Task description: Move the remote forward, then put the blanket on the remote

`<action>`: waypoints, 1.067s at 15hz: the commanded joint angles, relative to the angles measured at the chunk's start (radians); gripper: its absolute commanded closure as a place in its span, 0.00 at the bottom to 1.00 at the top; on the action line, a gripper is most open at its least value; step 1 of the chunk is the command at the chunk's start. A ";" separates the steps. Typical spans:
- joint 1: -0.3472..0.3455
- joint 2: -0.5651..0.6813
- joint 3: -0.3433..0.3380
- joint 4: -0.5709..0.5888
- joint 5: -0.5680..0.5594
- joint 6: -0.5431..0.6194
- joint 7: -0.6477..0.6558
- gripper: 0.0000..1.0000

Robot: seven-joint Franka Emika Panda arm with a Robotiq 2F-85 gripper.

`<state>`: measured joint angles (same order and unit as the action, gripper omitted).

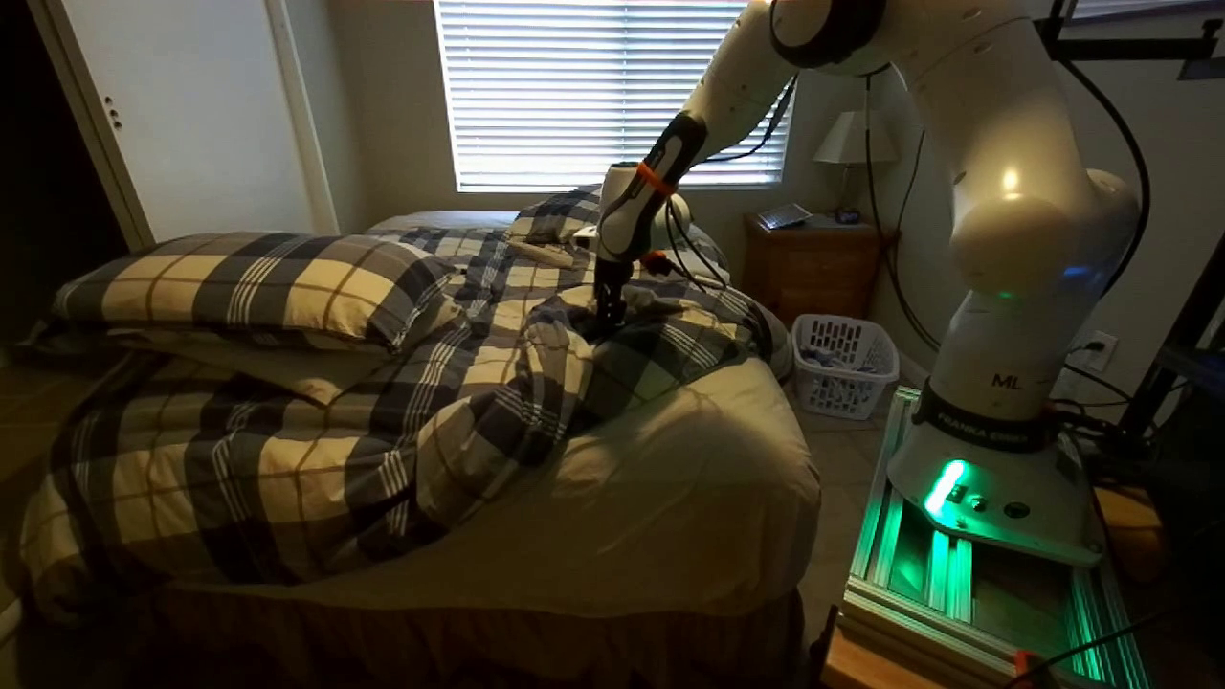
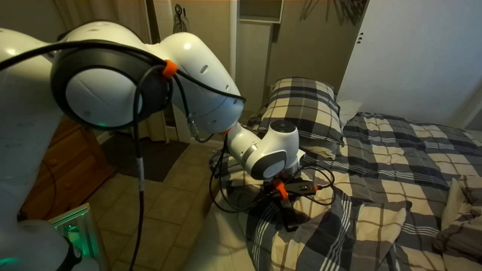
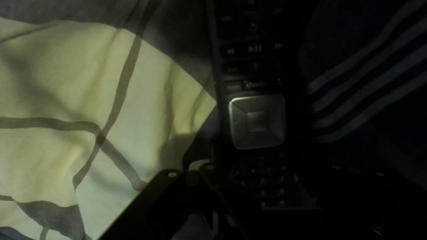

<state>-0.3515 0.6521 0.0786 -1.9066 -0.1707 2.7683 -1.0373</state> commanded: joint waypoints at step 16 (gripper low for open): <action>0.073 -0.242 -0.062 -0.173 0.018 -0.245 0.016 0.69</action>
<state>-0.3012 0.4853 0.0312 -2.0022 -0.1682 2.5546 -1.0219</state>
